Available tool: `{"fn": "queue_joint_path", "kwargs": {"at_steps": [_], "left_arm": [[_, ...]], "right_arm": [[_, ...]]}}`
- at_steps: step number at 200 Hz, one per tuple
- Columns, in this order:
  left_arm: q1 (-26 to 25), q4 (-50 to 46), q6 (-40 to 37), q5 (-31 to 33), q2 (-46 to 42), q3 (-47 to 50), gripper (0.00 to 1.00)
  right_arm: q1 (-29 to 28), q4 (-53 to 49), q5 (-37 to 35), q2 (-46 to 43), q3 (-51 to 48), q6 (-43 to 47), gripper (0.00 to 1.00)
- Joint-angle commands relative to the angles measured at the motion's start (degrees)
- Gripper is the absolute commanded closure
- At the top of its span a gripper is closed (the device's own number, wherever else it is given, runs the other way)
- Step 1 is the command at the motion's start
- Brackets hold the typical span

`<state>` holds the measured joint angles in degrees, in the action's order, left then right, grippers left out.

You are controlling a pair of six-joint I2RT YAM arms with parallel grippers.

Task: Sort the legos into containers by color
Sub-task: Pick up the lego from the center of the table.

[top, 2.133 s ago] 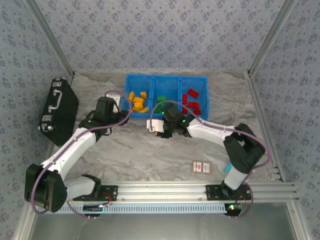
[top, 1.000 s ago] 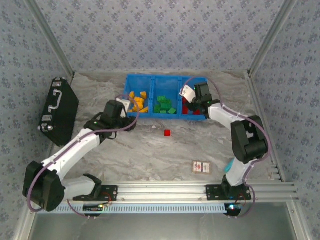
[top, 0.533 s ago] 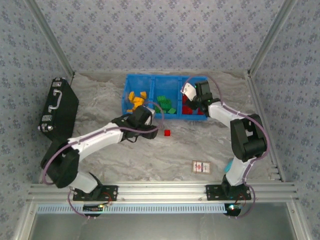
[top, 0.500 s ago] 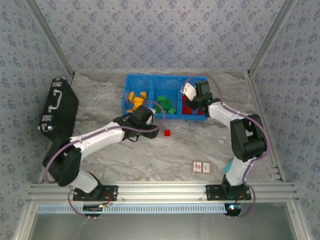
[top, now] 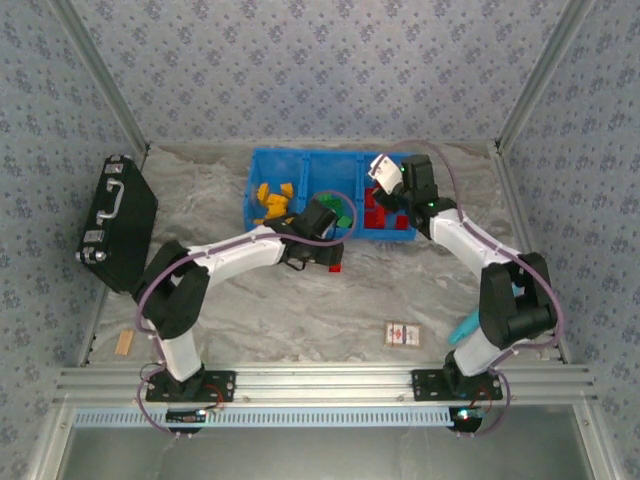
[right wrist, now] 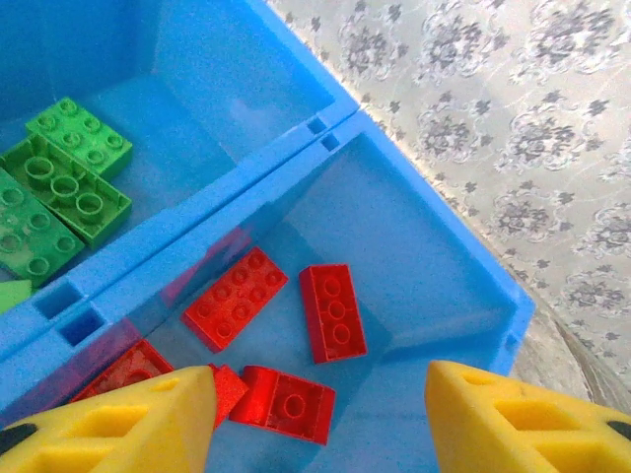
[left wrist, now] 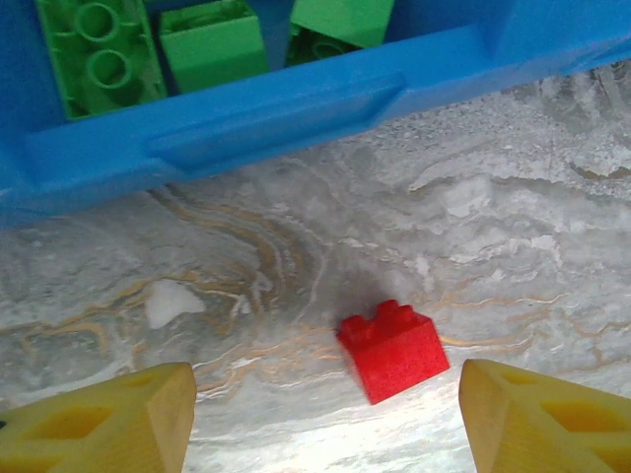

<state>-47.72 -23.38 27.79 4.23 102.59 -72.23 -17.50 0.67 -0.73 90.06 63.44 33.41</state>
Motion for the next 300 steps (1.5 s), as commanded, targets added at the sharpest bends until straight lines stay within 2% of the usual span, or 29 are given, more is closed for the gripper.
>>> {"fn": "queue_joint_path", "kwargs": {"at_steps": [1, 132, 159, 208, 300], "left_arm": [[-1.0, -2.1, 2.9, -1.2, 2.2, -2.7, 0.29], [-4.7, -3.5, 5.9, 1.1, 10.7, -6.7, 0.3], [-5.1, -4.6, 6.0, 3.2, 11.4, -6.8, 0.32], [-5.4, -3.5, 7.1, 3.1, 12.4, -5.8, 0.42], [-5.3, -1.3, 5.5, 4.8, 14.0, -6.7, 0.51]], "right_arm": [[0.5, -0.6, 0.3, -3.3, -1.6, -2.6, 0.41], [2.4, -1.9, -2.4, -15.1, -10.2, -9.6, 0.39], [3.0, -1.2, -2.8, -16.3, -11.2, -9.5, 0.39], [3.8, -0.8, -2.2, -16.8, -11.4, -10.1, 0.41], [4.3, -0.8, -1.9, -16.5, -11.4, -10.5, 0.42]]}}
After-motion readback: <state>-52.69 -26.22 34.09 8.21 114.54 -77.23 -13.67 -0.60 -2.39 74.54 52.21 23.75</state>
